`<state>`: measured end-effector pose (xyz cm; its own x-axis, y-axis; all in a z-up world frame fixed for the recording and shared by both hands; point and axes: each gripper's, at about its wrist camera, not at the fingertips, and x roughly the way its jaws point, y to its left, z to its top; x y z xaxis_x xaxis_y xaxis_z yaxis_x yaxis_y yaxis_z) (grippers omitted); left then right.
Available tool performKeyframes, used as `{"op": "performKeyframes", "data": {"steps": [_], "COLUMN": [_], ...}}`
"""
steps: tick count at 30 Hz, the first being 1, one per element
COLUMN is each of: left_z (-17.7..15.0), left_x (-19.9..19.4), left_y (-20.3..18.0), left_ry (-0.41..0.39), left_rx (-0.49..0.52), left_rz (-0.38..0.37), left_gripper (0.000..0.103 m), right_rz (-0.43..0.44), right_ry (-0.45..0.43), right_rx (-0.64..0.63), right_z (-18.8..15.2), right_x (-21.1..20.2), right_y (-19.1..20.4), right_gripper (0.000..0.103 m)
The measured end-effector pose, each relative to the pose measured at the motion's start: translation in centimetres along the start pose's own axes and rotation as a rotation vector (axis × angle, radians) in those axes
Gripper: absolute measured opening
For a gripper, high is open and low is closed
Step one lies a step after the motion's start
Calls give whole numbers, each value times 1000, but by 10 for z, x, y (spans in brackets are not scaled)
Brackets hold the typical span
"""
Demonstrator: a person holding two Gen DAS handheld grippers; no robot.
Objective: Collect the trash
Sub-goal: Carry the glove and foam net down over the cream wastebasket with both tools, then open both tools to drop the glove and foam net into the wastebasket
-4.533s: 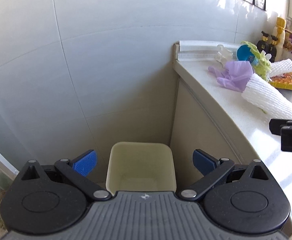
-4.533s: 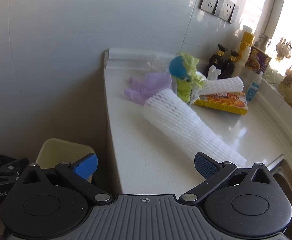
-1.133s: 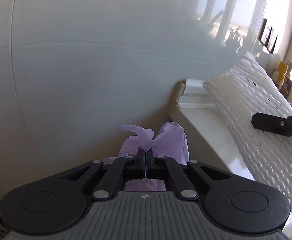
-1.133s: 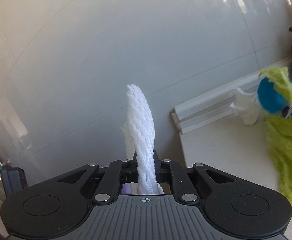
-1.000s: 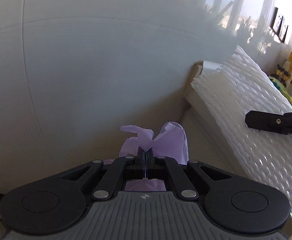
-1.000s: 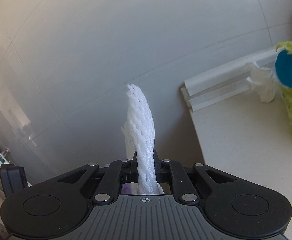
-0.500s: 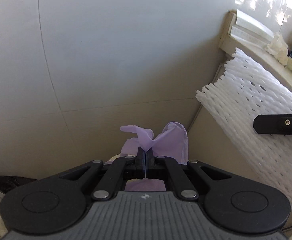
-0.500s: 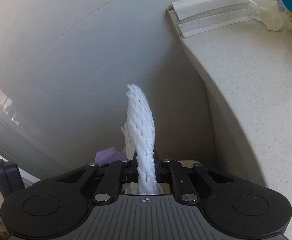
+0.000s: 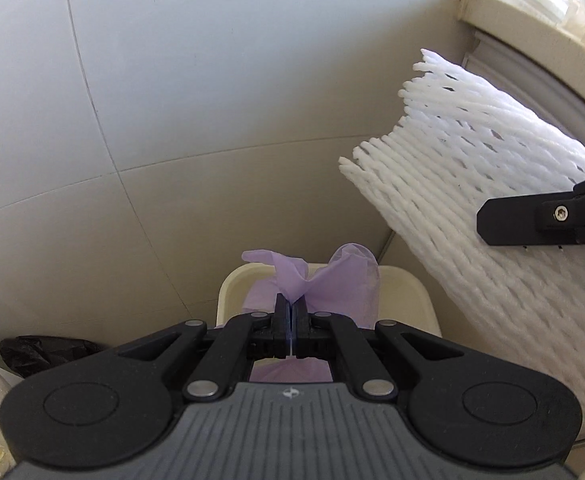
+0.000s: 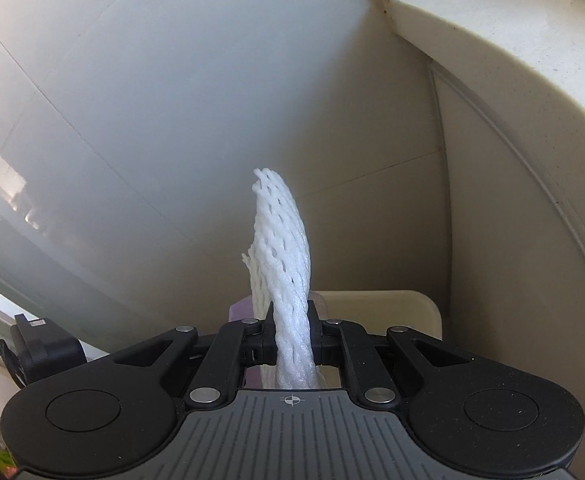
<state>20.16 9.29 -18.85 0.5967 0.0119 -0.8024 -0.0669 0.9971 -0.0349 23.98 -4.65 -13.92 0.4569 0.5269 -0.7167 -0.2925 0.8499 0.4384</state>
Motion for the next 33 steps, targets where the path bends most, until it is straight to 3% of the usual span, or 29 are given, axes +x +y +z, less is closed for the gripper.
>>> {"op": "performKeyframes", "data": {"steps": [12, 14, 16, 18, 19, 22, 27, 33], "left_z": [-1, -2, 0, -4, -5, -5, -5, -3], "left_x": [14, 15, 11, 12, 12, 13, 14, 9], "left_y": [2, 0, -6, -7, -8, -11, -12, -12], "left_ry": [38, 40, 34, 38, 43, 57, 59, 57], "left_rx": [-17, -17, -12, 1, 7, 13, 16, 19], "left_rz": [34, 40, 52, 71, 76, 78, 79, 67], "left_gripper": [1, 1, 4, 18, 21, 26, 46, 60], "right_rz": [-49, -34, -32, -22, -20, -26, -28, -33], "right_ry": [23, 26, 38, 42, 33, 26, 40, 42], "right_rx": [-116, -129, -146, -152, -156, -186, -173, -179], "right_z": [-13, -15, -18, -19, -19, -19, -17, -12], "right_x": [13, 12, 8, 6, 5, 3, 2, 10], "right_y": [16, 20, 23, 26, 27, 32, 30, 25], "right_gripper": [11, 16, 28, 59, 62, 62, 63, 66]}}
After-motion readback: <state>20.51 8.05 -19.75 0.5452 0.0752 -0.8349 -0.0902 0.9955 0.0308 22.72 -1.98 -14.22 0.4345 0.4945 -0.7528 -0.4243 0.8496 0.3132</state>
